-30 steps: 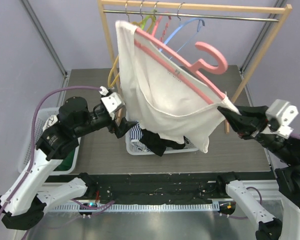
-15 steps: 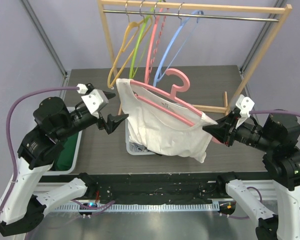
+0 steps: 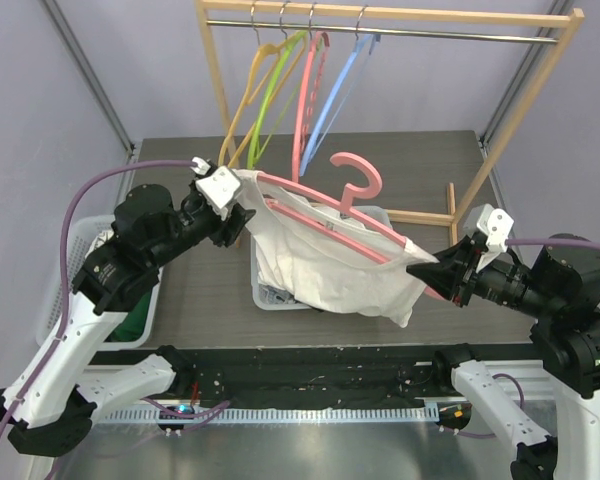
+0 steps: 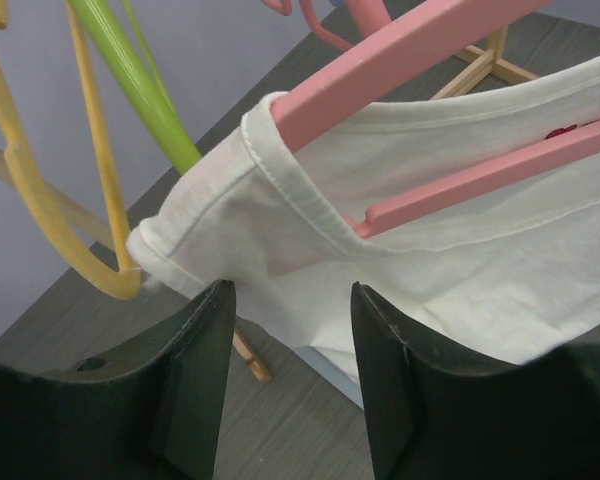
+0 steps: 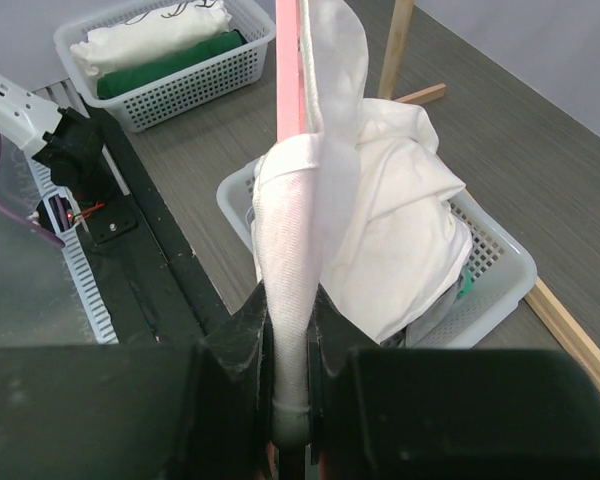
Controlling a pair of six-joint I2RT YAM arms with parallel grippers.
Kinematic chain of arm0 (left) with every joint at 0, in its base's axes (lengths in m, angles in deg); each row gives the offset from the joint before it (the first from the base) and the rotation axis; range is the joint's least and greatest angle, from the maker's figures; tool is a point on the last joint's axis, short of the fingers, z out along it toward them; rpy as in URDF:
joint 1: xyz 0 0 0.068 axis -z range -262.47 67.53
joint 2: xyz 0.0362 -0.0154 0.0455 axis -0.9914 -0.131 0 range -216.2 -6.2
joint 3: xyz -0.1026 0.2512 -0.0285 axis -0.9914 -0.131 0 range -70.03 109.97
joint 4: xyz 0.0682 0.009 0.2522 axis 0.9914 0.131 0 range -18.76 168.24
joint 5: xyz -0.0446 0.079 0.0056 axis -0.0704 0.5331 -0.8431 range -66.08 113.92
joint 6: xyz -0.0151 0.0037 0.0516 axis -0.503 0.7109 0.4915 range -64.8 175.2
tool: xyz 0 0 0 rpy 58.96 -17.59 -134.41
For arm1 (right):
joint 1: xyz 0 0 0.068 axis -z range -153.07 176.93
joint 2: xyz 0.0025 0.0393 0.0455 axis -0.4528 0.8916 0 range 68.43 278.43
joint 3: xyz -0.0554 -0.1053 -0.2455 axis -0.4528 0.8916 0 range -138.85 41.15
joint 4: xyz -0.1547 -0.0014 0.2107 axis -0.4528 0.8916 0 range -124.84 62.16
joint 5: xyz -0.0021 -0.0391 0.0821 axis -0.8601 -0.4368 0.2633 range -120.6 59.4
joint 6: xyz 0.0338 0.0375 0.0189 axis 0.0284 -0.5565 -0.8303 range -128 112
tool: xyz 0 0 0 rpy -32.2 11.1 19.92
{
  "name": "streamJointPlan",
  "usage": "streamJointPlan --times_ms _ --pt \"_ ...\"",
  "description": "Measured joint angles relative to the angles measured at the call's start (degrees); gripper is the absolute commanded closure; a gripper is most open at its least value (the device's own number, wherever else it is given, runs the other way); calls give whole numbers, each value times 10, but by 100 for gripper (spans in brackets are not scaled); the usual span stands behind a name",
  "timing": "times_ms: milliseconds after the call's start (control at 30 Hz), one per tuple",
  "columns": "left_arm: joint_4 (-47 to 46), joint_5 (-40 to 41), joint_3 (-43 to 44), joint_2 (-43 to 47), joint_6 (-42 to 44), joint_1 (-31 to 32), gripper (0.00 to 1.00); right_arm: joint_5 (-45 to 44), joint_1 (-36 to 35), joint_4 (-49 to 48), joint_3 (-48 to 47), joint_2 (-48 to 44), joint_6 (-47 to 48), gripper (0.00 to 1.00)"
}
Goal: Remove the tank top from the hanger
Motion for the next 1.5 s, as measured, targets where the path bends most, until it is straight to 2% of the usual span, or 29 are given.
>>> streamJointPlan --times_ms 233,400,533,567,900,967,1000,1100,1500 --pt "-17 6 4 -1 -17 -2 54 3 0 4 9 -9 -3 99" --pt "-21 1 19 -4 -53 -3 52 3 0 6 12 -8 -5 99" --pt "-26 -7 23 -4 -95 -5 67 4 0 6 12 -8 -8 99" --pt "-26 -7 23 -5 -106 -6 68 5 0 6 12 -8 -8 99" --pt "-54 -3 23 -30 -150 -7 66 12 0 2 14 -8 -20 99" --pt "-54 -6 23 -31 -153 -7 70 12 0 2 15 -8 -21 99" --pt "-55 -7 23 -31 -153 -6 80 12 0 2 15 -8 -21 99" --pt "-55 -10 23 -31 -156 -7 100 14 0 2 15 -8 -22 99" --pt "-54 0 23 -31 -148 -7 100 15 0 2 15 -8 -22 99"
